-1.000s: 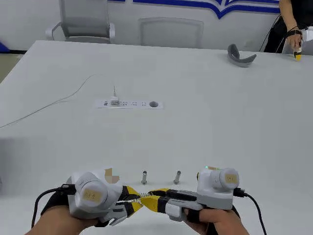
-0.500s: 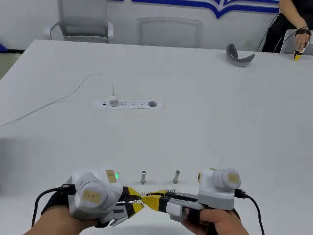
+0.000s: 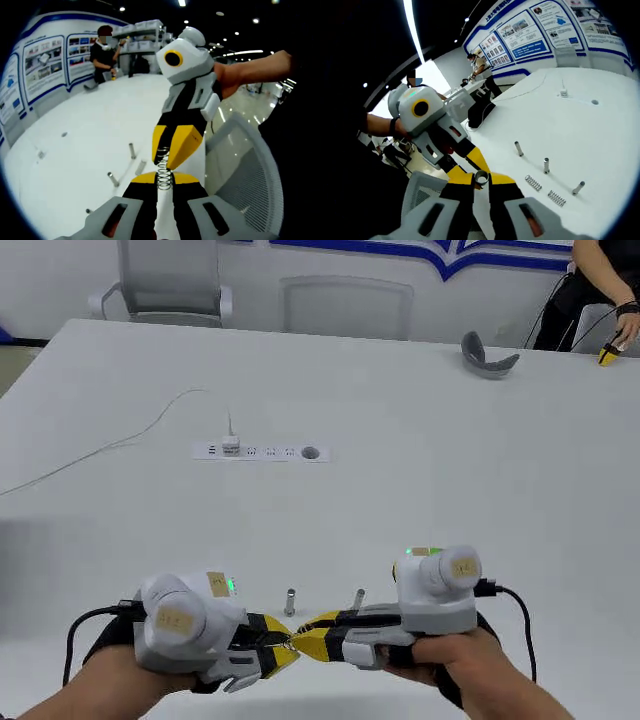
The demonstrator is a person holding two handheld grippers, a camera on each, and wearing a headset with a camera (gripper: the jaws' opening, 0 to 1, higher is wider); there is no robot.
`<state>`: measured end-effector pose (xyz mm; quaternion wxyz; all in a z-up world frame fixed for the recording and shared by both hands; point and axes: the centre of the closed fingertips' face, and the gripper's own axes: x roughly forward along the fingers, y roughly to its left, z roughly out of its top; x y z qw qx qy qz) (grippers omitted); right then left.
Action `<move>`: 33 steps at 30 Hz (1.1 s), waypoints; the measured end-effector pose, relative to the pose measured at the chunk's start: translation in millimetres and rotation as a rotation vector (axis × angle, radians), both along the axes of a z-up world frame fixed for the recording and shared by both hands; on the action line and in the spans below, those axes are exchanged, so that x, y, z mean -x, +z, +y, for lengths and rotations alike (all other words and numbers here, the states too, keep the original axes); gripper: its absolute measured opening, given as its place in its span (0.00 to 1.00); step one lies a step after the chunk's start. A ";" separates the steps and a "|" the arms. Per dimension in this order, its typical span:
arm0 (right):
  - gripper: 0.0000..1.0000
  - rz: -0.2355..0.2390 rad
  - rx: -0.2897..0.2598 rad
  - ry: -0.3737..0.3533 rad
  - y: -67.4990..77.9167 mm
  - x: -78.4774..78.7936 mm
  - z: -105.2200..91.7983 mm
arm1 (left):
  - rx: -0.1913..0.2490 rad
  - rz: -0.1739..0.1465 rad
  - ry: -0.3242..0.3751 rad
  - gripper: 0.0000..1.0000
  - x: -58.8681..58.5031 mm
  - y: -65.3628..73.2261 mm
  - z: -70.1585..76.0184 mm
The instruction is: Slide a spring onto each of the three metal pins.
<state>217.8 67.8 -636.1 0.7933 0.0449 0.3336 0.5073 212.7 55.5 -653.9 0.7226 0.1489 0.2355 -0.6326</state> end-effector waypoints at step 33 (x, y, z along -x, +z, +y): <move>0.13 -0.142 0.356 0.549 -7.7 31.9 2.5 | 0.089 0.066 -0.052 0.13 22.9 2.9 -5.4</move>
